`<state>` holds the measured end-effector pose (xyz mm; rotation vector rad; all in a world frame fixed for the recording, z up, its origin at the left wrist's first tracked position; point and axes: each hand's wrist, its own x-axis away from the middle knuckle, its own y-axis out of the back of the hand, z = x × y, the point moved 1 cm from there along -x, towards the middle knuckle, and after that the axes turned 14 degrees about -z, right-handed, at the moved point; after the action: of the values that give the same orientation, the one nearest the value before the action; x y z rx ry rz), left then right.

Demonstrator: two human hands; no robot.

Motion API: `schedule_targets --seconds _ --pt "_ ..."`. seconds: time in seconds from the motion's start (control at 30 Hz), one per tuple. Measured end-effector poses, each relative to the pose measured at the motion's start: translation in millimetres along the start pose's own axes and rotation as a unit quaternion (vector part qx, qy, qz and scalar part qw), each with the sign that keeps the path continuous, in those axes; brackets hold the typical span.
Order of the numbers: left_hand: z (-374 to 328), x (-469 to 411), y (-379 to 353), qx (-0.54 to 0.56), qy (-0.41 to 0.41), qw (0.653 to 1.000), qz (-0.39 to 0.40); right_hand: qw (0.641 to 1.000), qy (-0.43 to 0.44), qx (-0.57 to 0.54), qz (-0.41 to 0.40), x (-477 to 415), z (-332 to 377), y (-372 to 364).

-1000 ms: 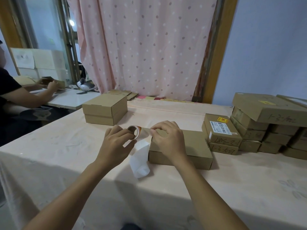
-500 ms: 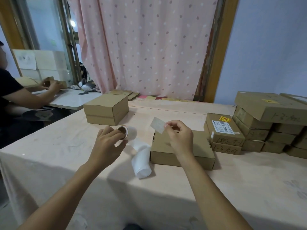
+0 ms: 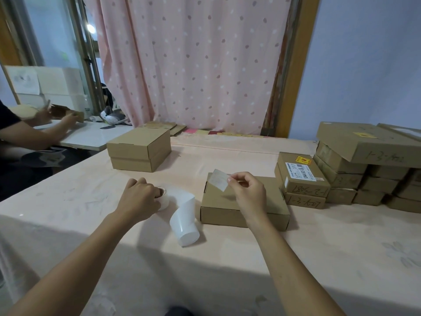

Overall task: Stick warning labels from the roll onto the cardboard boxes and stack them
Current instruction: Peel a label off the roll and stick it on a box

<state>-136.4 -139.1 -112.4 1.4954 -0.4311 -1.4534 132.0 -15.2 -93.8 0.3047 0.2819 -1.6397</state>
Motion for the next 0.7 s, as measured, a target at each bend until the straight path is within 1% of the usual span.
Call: schedule_targets --seconds 0.1,0.2,0.33,0.4,0.43,0.47,0.5,0.57,0.63,0.7 --pt "-0.3 1.2 0.2 0.017 0.022 1.0 0.011 1.0 0.001 0.007 -0.002 -1.2 -4.1 3.7" --pt "-1.5 0.0 6.3 0.077 0.037 0.996 -0.006 1.0 0.007 0.013 -0.008 -1.9 -6.8 6.6" --pt "-16.8 -6.3 24.6 0.137 0.055 0.987 -0.063 1.0 0.023 0.015 -0.012 0.2 -4.7 9.4" --pt "-33.4 -9.3 38.5 0.219 0.061 0.97 -0.088 0.999 0.029 0.025 -0.01 1.9 -1.7 12.4" --pt "-45.1 -10.6 47.8 0.285 0.077 0.952 -0.082 0.998 0.044 0.039 -0.012 3.0 -0.9 14.4" --pt "-59.4 -11.7 58.0 0.355 0.104 0.927 -0.058 0.996 0.069 0.06 -0.017 4.1 -0.8 16.5" --pt "-75.1 -12.1 67.5 0.422 0.137 0.896 -0.028 0.991 0.102 0.083 -0.026 5.2 -1.4 18.5" --pt "-105.5 -12.6 77.4 0.542 0.194 0.817 0.017 0.974 0.181 0.128 -0.054 8.4 -2.5 22.3" --pt "-130.8 -13.9 78.7 0.624 0.235 0.744 0.032 0.94 0.284 0.167 -0.086 11.2 -3.7 26.5" --pt "-148.5 -15.9 77.0 0.667 0.273 0.692 0.036 0.9 0.379 0.185 -0.11 11.9 -6.1 33.5"
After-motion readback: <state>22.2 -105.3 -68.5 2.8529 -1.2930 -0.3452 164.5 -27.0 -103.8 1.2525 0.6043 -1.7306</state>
